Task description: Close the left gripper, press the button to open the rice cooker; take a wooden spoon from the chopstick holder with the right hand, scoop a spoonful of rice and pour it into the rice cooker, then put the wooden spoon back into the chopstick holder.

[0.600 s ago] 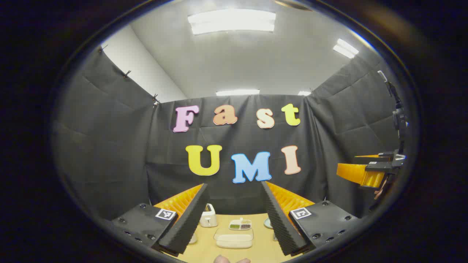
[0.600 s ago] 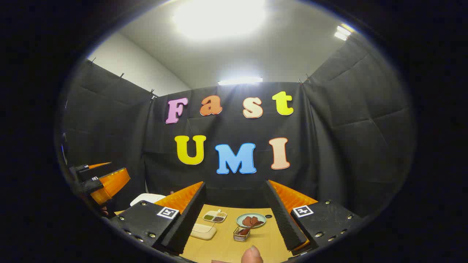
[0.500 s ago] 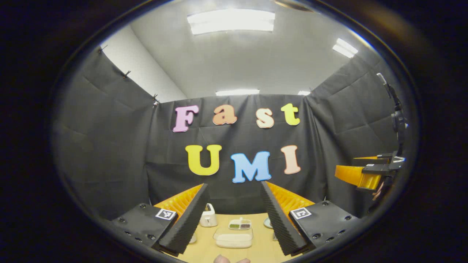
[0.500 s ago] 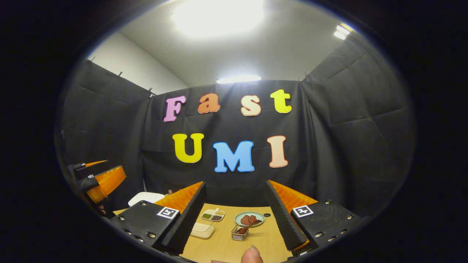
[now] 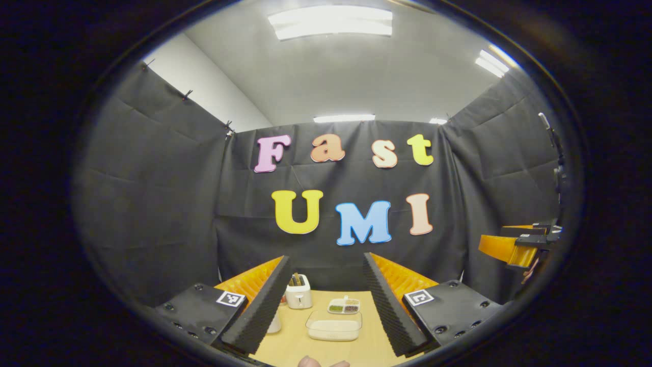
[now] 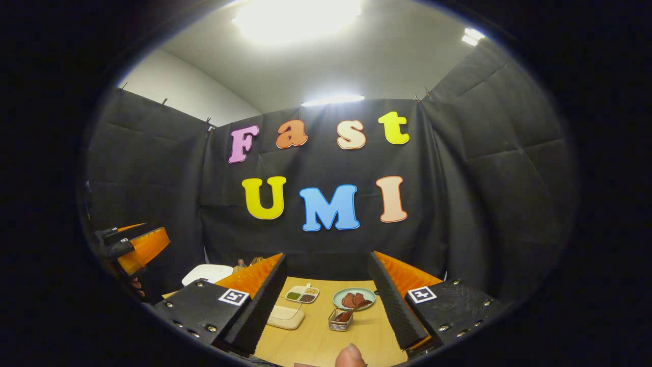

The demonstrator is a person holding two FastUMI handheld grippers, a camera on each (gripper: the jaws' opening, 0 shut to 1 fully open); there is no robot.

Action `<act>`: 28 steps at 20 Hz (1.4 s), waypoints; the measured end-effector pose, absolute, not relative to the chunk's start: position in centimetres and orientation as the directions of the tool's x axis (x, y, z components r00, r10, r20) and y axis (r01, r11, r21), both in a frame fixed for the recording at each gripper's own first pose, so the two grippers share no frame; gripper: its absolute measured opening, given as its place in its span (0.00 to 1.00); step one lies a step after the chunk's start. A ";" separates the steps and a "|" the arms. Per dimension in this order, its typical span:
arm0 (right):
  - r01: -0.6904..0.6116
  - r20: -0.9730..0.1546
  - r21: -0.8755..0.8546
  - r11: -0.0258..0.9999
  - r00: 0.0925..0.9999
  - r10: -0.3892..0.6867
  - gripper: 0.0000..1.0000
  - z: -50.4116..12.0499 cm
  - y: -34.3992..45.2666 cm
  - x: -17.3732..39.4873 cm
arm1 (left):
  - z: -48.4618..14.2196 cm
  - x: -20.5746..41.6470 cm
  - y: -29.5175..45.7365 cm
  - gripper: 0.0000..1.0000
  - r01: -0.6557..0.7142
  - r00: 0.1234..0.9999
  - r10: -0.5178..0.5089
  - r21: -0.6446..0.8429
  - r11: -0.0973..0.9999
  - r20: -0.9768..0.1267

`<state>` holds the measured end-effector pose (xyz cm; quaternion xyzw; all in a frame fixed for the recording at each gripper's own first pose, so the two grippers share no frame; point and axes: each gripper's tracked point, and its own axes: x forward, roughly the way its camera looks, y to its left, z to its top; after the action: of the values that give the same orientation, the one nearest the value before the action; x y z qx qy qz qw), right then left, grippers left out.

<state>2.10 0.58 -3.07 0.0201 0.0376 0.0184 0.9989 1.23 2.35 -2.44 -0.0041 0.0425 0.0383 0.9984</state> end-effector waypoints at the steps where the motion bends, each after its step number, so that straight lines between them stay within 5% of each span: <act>1: -0.043 -0.073 0.042 0.998 0.996 0.046 0.97 -3.1 0.8 2.2 | -2.8 1.3 2.5 0.98 -0.080 0.993 0.080 0.000 0.997 -0.091; 7: -0.082 -0.070 0.035 0.996 0.994 0.084 0.97 -3.2 3.1 3.4 | -3.3 2.0 5.4 1.00 -0.132 0.986 0.132 0.003 0.991 -0.100; 15: 0.008 -0.099 0.037 0.999 0.995 -0.004 0.97 -3.3 7.2 5.9 | -8.7 7.0 13.4 0.93 -0.126 0.982 0.122 -0.017 0.992 -0.144; 22: 0.131 -0.110 -0.036 0.991 0.985 -0.135 0.97 -3.4 10.9 7.4 | -17.7 12.9 23.8 0.70 -0.183 0.951 0.183 0.025 0.983 -0.249; 28: 0.160 -0.145 -0.150 0.976 0.972 -0.182 0.97 -4.1 13.8 8.0 | -27.2 17.6 31.3 0.30 -0.290 0.873 0.308 0.107 0.951 -0.379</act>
<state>8.01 13.82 -4.07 -0.0686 0.0793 -0.0865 0.9907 17.65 31.25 -27.22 0.0234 0.1994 0.1546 0.9674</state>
